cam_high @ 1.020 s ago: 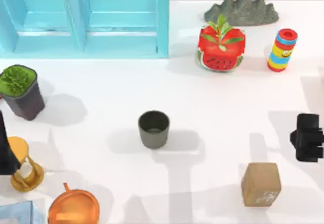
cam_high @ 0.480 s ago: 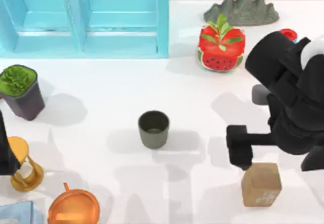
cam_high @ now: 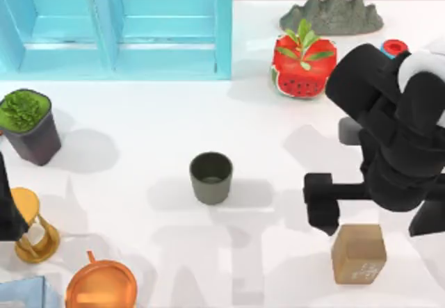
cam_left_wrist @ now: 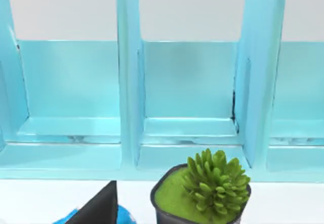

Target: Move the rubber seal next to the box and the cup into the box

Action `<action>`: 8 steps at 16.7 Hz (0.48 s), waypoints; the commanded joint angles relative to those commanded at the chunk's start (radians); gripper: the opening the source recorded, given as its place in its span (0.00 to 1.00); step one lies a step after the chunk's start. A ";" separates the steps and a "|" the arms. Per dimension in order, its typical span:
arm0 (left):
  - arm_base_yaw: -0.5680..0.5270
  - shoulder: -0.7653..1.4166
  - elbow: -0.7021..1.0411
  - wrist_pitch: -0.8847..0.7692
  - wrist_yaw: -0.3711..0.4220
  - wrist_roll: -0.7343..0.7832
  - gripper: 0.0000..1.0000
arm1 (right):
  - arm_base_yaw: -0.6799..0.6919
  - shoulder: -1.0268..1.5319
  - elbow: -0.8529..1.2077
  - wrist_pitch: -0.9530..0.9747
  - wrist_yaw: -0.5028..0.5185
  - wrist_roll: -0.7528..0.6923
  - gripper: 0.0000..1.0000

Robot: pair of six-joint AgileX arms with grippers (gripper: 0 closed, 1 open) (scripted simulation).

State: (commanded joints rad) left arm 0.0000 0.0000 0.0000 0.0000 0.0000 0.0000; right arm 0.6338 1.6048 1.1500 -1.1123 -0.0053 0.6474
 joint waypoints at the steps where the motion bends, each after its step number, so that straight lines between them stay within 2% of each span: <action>1: 0.000 0.000 0.000 0.000 0.000 0.000 1.00 | 0.001 0.005 -0.010 0.013 0.000 0.000 1.00; 8: 0.000 0.000 0.000 0.000 0.000 0.000 1.00 | 0.007 0.103 -0.181 0.287 0.001 0.006 1.00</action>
State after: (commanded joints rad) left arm 0.0000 0.0000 0.0000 0.0000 0.0000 0.0000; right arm 0.6410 1.7077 0.9693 -0.8249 -0.0047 0.6531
